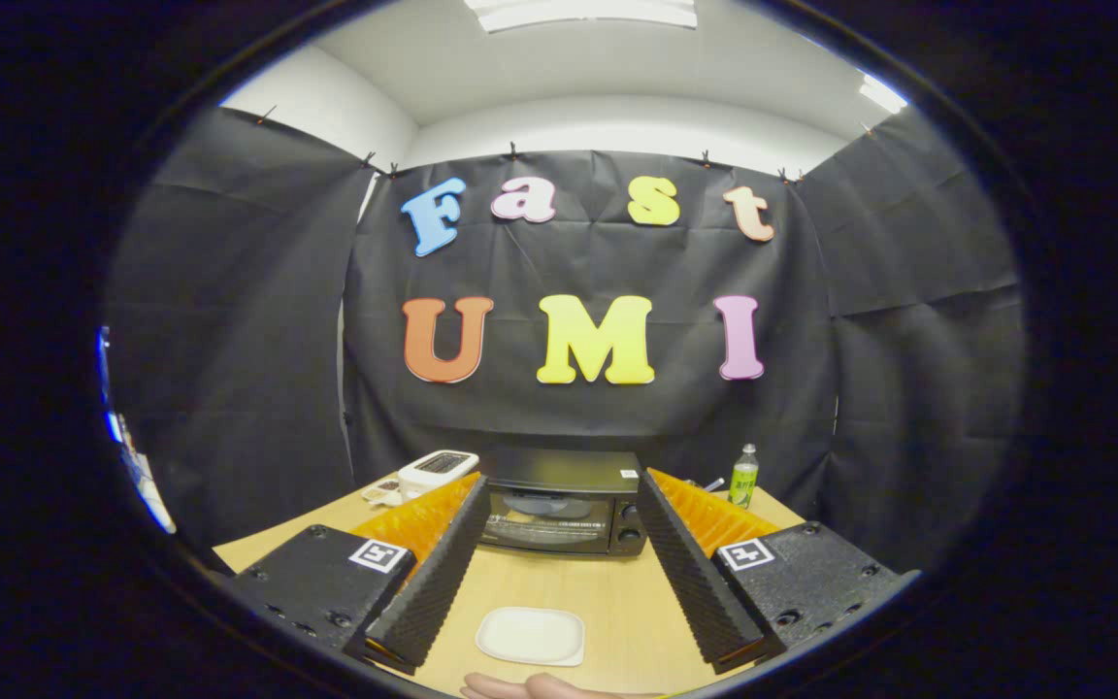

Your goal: Open the toaster oven, put the food inside, and close the toaster oven door.

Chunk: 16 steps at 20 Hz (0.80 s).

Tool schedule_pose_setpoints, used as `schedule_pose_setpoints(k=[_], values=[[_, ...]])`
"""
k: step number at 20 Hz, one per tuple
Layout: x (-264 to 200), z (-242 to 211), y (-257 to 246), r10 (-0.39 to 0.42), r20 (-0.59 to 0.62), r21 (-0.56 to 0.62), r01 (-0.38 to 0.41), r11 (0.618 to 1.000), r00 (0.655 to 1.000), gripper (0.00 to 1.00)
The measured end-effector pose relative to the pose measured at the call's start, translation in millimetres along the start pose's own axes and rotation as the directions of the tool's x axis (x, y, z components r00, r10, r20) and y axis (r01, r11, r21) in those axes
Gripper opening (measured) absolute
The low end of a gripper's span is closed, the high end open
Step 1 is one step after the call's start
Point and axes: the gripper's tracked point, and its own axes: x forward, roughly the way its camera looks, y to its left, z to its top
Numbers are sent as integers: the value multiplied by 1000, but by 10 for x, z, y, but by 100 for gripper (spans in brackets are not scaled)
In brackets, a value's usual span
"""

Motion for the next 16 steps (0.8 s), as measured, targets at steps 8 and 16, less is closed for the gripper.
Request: schedule_pose_setpoints(k=[8, 16], values=[[62, -109, -149, 3, -25, 27, -3, 1000, 1000, 100], [143, -186, -230, 15, -61, 37, -13, 999, 998, 100]])
